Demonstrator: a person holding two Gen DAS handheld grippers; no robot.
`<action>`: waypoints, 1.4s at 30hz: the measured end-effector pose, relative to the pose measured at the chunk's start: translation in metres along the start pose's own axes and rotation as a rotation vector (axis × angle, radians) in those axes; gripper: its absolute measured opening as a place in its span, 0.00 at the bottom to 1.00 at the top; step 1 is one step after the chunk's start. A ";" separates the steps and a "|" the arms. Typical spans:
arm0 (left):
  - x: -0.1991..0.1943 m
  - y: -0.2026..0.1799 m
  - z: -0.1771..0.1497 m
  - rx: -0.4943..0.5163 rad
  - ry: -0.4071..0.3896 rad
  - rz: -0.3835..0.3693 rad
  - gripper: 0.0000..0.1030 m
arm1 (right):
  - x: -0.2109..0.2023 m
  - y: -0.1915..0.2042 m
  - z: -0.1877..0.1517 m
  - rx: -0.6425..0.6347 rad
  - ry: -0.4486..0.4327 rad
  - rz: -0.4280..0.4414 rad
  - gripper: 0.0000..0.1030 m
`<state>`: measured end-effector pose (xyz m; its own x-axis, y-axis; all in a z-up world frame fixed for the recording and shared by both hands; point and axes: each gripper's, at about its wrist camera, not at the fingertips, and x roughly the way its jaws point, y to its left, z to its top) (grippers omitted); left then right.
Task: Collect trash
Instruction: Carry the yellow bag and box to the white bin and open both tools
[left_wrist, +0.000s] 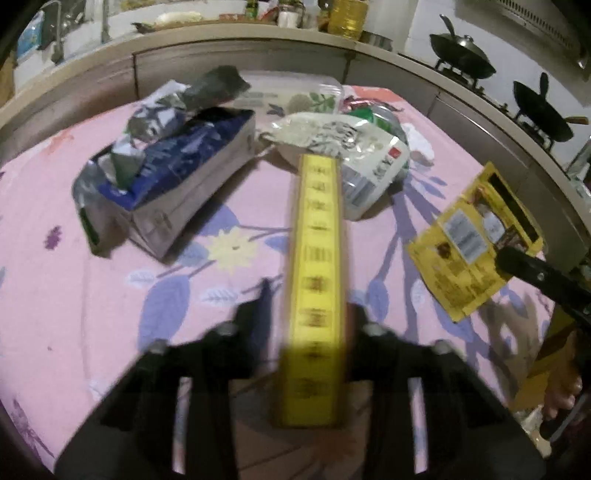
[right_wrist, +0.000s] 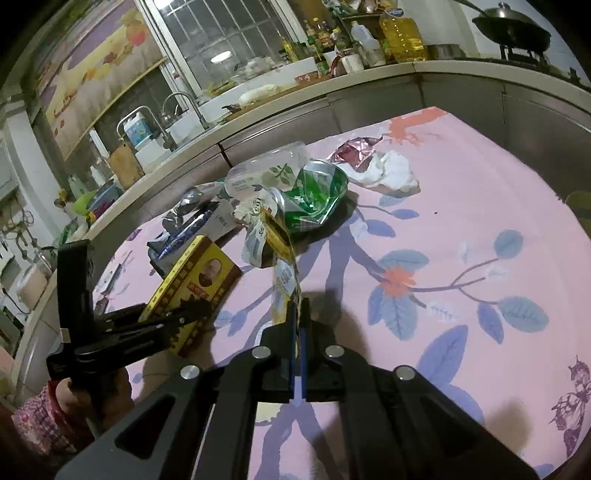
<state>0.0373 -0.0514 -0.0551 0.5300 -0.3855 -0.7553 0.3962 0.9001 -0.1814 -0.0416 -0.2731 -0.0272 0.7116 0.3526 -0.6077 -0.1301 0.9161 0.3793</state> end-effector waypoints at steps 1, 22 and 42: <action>-0.001 0.002 0.000 -0.005 0.002 0.000 0.23 | 0.000 -0.001 -0.001 0.005 0.000 0.007 0.00; -0.009 -0.013 -0.005 -0.002 0.032 -0.100 0.23 | 0.012 -0.014 -0.010 0.117 0.033 0.173 0.59; 0.029 -0.155 0.073 0.240 0.052 -0.323 0.23 | -0.052 -0.130 -0.006 0.338 -0.178 0.037 0.00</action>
<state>0.0461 -0.2167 -0.0027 0.3133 -0.6244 -0.7155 0.7032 0.6589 -0.2671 -0.0659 -0.4089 -0.0491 0.8230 0.3188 -0.4701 0.0561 0.7780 0.6257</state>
